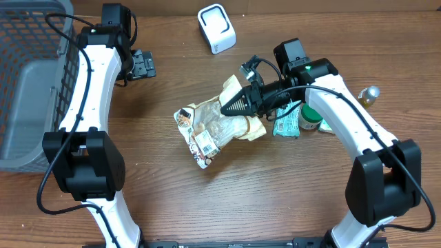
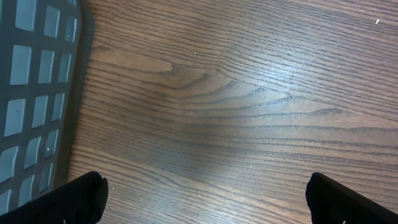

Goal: Scan the item barcode
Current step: 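Lift the Pantree bag with the right gripper and turn it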

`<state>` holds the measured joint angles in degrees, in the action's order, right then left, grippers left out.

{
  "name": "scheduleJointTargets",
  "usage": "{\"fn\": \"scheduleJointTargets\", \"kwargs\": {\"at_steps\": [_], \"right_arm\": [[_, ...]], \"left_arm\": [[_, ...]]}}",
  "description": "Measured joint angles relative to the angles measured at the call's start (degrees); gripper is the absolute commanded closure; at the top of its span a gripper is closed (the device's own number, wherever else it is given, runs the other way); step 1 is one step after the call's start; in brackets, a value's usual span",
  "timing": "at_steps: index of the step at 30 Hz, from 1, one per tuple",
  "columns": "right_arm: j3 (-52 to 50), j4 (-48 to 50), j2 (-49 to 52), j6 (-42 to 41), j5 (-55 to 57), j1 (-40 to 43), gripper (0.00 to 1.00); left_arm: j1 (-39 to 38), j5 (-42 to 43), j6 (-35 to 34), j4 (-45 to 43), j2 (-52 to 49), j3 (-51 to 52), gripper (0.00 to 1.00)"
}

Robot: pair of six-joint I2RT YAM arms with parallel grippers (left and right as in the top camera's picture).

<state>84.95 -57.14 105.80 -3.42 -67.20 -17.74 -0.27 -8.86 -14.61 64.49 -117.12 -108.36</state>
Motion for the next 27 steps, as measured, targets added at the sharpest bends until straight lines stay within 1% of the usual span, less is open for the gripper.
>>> {"fn": "scheduleJointTargets", "kwargs": {"at_steps": [6, 11, 18, 27], "right_arm": [[0.02, -7.65, -2.82, 3.63, 0.13, 0.09, 0.96], [0.0, -11.19, -7.45, 5.35, 3.1, 0.11, 0.96], [0.02, -12.26, -11.47, 6.1, 4.59, 0.13, 0.96], [0.02, -12.31, -11.89, 6.29, 5.14, 0.13, 0.96]], "left_arm": [[0.0, 0.0, 0.0, 0.02, 0.0, 0.0, 0.0], [0.0, 0.0, 0.0, 0.0, 0.0, 0.0, 0.0], [0.0, 0.0, 0.0, 0.02, 0.0, 0.0, 0.0], [0.0, 0.0, 0.0, 0.02, 0.0, 0.0, 0.0]]}}
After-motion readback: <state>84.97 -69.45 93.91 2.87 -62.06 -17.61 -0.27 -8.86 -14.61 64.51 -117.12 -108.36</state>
